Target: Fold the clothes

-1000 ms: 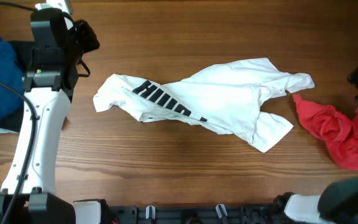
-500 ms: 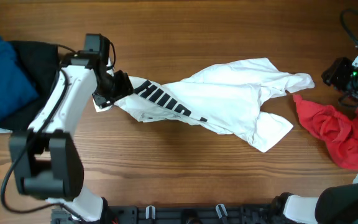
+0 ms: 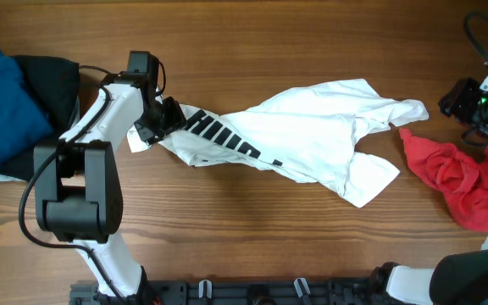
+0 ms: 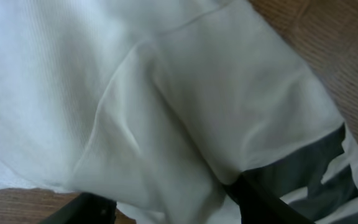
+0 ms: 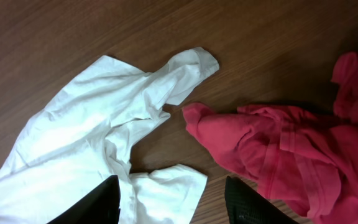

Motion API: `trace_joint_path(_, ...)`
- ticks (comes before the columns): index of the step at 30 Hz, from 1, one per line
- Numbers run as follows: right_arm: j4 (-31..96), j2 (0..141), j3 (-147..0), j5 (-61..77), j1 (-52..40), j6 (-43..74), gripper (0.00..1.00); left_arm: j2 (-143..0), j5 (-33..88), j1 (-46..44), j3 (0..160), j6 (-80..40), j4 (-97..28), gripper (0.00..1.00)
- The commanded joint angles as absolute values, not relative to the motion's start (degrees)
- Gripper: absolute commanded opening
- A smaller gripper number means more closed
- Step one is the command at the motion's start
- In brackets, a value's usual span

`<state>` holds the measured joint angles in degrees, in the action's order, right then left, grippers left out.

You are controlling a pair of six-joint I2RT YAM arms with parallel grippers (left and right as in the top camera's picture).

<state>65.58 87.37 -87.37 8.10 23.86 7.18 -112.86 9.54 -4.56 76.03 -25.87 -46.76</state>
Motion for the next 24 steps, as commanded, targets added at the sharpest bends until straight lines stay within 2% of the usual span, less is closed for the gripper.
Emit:
trace_joint_path(1,65.5,87.6,-86.9,7.5,23.6,6.1,0.54,-114.5,9.6,-4.8,75.2,-26.4,-46.9,0.5)
trace_joint_path(2,65.5,87.6,-86.9,7.5,23.6,6.1,0.54,-114.5,9.6,-4.8,75.1,-26.4,-46.6,0.31)
trace_joint_path(3,65.5,87.6,-86.9,7.5,23.6,6.1,0.54,-114.5,9.6,-4.8,75.1,-26.2,-46.0,0.06)
trace_joint_path(8,65.5,87.6,-86.9,7.3,23.6,6.0,0.54,-113.1,5.8,-3.6,78.6,-23.2,-39.5,0.04)
trace_joint_path(16,65.5,87.6,-86.9,7.3,23.6,6.0,0.54,-112.4,0.4,5.0,107.7,-20.0,-42.6,0.06)
trace_joint_path(17,65.6,87.6,-86.9,7.3,23.6,6.0,0.54,-112.4,0.6,6.5,111.4,-21.5,-45.0,0.83)
trace_joint_path(18,65.6,87.6,-86.9,7.3,23.6,6.0,0.54,-112.4,1.0,6.9,112.2,-22.2,-47.6,1.0)
trace_joint_path(24,65.7,87.6,-86.9,7.4,23.6,6.1,0.54,-113.3,9.6,4.6,109.9,-22.9,-73.4,1.0)
